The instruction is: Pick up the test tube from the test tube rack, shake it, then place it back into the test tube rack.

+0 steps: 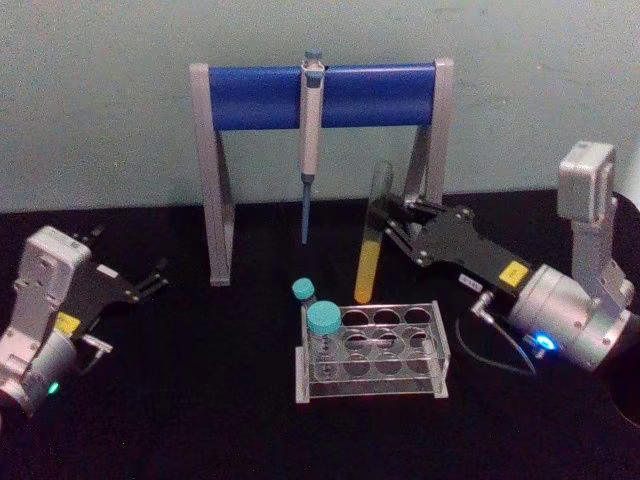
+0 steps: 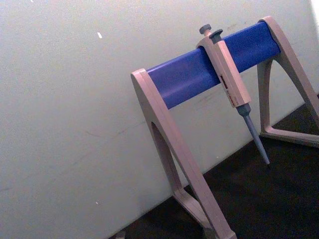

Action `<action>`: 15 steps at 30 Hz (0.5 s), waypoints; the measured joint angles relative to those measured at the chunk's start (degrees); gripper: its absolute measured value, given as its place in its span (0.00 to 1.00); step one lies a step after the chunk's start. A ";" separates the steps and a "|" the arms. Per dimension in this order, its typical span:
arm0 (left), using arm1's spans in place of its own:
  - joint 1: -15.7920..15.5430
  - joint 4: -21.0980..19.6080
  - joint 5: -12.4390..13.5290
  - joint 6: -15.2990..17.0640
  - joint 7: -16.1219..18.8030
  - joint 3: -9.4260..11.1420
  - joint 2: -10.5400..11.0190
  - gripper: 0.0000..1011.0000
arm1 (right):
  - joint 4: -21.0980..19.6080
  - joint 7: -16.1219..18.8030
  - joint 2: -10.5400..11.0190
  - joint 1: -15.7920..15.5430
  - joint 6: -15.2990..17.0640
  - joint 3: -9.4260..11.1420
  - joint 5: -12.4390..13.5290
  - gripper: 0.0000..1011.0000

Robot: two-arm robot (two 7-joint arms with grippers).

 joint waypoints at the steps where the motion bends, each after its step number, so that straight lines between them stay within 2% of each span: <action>1: 0.00 0.00 0.00 0.00 0.00 0.00 0.00 0.99 | 0.90 -0.30 -0.43 0.72 -0.04 -0.11 -0.21 0.22; 8: 0.00 0.00 0.00 0.00 0.00 0.00 0.00 0.99 | 3.21 -1.68 -1.29 2.55 -0.27 0.17 -1.09 0.22; 15: 0.00 0.00 0.00 0.00 0.00 0.00 0.00 0.99 | 3.31 -2.46 -1.10 2.43 -0.40 1.20 -1.47 0.22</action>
